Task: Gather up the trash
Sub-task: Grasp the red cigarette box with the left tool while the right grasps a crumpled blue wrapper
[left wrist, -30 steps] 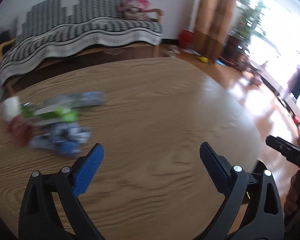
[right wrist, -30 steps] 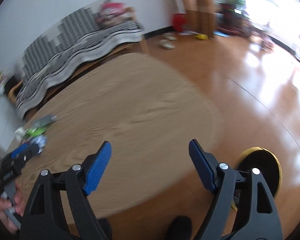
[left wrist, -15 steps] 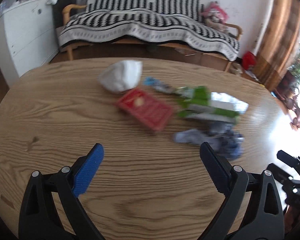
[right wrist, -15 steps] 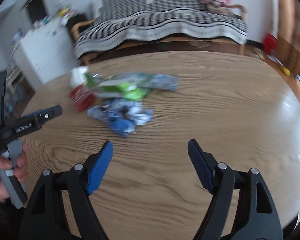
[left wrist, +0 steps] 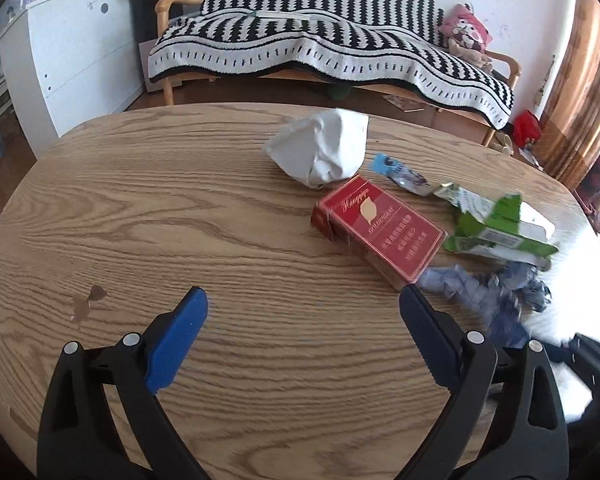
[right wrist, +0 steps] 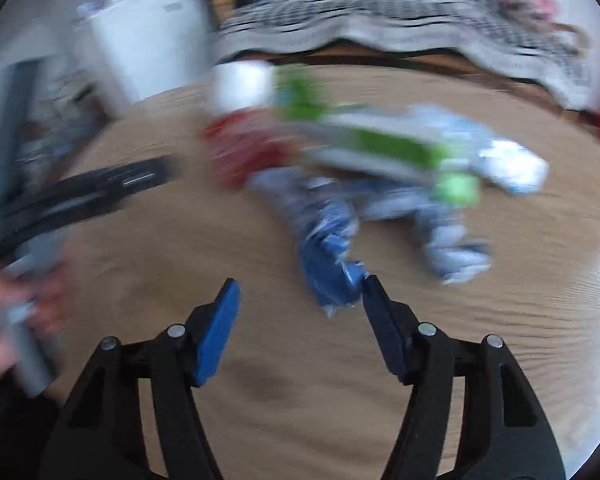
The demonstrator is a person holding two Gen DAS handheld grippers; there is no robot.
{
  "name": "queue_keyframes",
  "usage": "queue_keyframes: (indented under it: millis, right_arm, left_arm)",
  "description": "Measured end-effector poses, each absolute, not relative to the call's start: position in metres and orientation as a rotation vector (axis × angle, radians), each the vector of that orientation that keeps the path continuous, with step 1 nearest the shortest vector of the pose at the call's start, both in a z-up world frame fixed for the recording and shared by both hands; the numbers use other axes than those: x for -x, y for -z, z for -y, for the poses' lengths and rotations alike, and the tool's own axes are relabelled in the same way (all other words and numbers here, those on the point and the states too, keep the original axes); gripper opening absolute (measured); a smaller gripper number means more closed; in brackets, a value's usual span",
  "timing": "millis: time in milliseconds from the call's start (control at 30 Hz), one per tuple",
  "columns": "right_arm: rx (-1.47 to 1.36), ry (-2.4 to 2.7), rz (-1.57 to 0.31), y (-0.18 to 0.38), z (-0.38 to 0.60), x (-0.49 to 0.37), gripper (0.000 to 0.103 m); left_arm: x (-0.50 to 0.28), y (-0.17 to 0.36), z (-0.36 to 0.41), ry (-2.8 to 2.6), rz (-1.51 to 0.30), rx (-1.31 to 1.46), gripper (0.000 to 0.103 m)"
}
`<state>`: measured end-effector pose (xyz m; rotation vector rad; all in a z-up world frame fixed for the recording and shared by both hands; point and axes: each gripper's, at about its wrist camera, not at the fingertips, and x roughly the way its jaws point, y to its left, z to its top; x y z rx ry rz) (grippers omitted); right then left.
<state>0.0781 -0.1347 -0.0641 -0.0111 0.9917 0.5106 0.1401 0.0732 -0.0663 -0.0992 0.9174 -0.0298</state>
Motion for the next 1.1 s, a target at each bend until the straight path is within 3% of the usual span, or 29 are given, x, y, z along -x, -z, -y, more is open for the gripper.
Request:
queue_keyframes:
  millis: [333, 433, 533, 1033, 1067, 1100]
  right_arm:
    - [0.015, -0.449, -1.000, 0.077, 0.120, -0.104, 0.062]
    - [0.069, -0.451, -0.989, 0.082, 0.102, -0.102, 0.052]
    - [0.078, -0.462, -1.000, 0.084, 0.096, -0.098, 0.024]
    - [0.075, -0.467, -0.903, 0.032, 0.159, -0.020, 0.023]
    - [0.073, -0.462, -0.899, 0.029, 0.164, -0.015, 0.023]
    - [0.071, -0.457, -0.895, 0.026, 0.168, -0.012, 0.023]
  left_arm:
    - [-0.157, 0.071, -0.084, 0.005, -0.936, 0.173, 0.094]
    - [-0.160, 0.070, -0.078, 0.003, -0.933, 0.162, 0.094]
    - [-0.166, 0.071, -0.069, 0.007, -0.938, 0.152, 0.094]
    - [-0.212, 0.095, -0.019, -0.052, -0.979, 0.062, 0.093]
    - [-0.211, 0.096, -0.019, -0.055, -0.972, 0.057, 0.092]
    - [-0.210, 0.096, -0.019, -0.057, -0.967, 0.047, 0.084]
